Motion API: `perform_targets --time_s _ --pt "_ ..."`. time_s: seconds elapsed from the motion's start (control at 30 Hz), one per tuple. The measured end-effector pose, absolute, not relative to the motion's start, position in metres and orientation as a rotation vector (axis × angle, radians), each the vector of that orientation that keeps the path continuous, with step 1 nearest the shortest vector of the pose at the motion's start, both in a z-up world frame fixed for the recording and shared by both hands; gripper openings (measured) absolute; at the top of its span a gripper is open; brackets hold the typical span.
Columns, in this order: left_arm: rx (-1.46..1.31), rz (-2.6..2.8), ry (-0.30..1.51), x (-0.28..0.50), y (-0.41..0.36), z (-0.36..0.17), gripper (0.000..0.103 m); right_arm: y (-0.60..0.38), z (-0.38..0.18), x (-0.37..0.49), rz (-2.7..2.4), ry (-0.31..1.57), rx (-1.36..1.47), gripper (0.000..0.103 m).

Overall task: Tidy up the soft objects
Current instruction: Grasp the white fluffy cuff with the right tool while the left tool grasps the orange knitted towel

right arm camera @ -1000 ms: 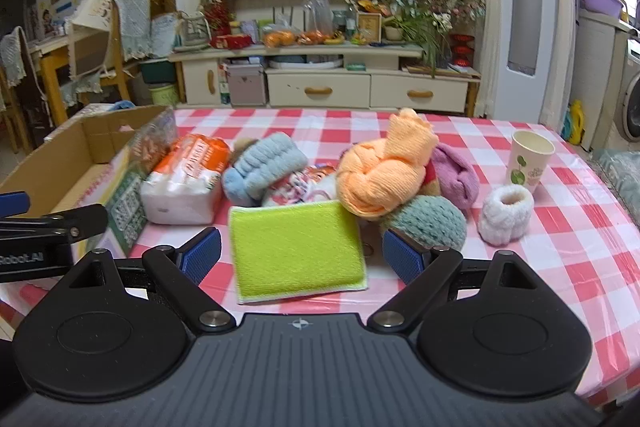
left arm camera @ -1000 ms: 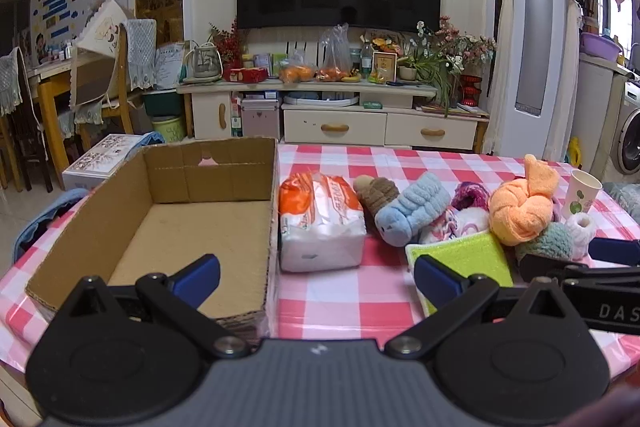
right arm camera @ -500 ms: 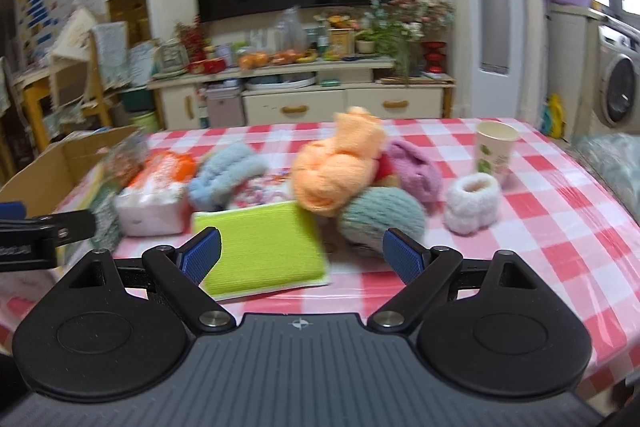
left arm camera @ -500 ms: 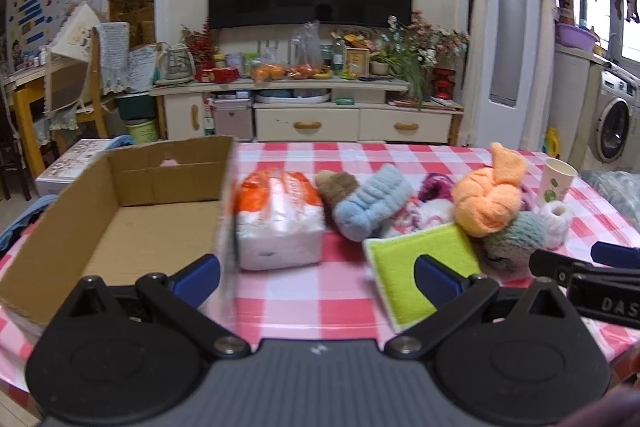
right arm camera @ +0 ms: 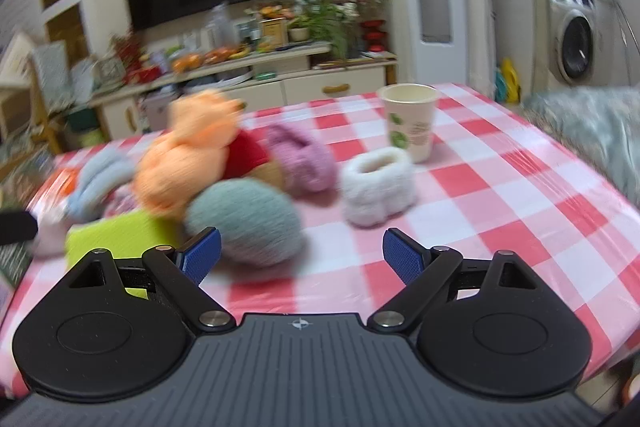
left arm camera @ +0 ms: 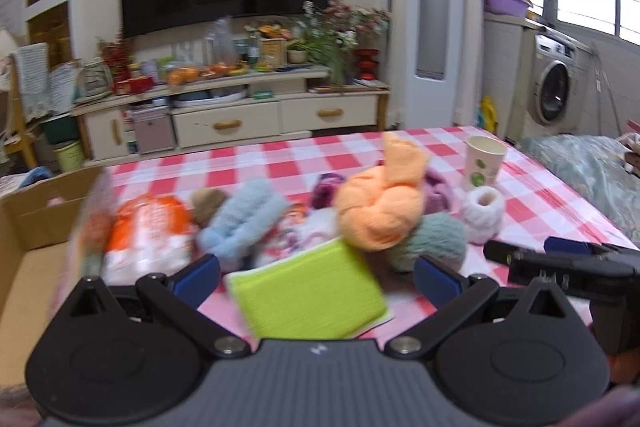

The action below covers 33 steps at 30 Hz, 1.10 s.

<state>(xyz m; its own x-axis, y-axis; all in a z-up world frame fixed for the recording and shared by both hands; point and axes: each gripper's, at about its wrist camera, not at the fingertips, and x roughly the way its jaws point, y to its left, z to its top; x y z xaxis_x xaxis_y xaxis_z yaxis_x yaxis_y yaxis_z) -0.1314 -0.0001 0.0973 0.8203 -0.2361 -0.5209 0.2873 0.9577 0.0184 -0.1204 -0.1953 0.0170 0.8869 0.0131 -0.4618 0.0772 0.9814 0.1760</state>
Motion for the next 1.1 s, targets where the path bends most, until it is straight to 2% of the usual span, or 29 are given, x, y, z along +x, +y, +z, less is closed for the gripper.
perform_targets --time_s 0.23,0.7,0.83,0.97,1.1 --pt "0.138 -0.337 0.55 -0.095 -0.037 0.087 0.102 -0.254 0.014 -0.091 -0.132 0.484 0.342 0.103" --pt "0.106 -0.356 0.583 -0.033 -0.054 0.071 0.102 -0.264 0.003 -0.029 -0.115 0.572 0.324 0.103" --pt "0.122 -0.384 0.598 -0.025 -0.06 0.07 0.095 -0.256 0.0 -0.016 -0.113 0.619 0.302 0.103" --pt "0.099 -0.414 0.643 -0.016 -0.063 0.065 0.081 -0.253 0.001 -0.016 -0.142 0.623 0.248 0.103" --pt "0.104 -0.414 0.634 -0.017 -0.063 0.063 0.076 -0.253 0.002 -0.011 -0.164 0.621 0.232 0.103"
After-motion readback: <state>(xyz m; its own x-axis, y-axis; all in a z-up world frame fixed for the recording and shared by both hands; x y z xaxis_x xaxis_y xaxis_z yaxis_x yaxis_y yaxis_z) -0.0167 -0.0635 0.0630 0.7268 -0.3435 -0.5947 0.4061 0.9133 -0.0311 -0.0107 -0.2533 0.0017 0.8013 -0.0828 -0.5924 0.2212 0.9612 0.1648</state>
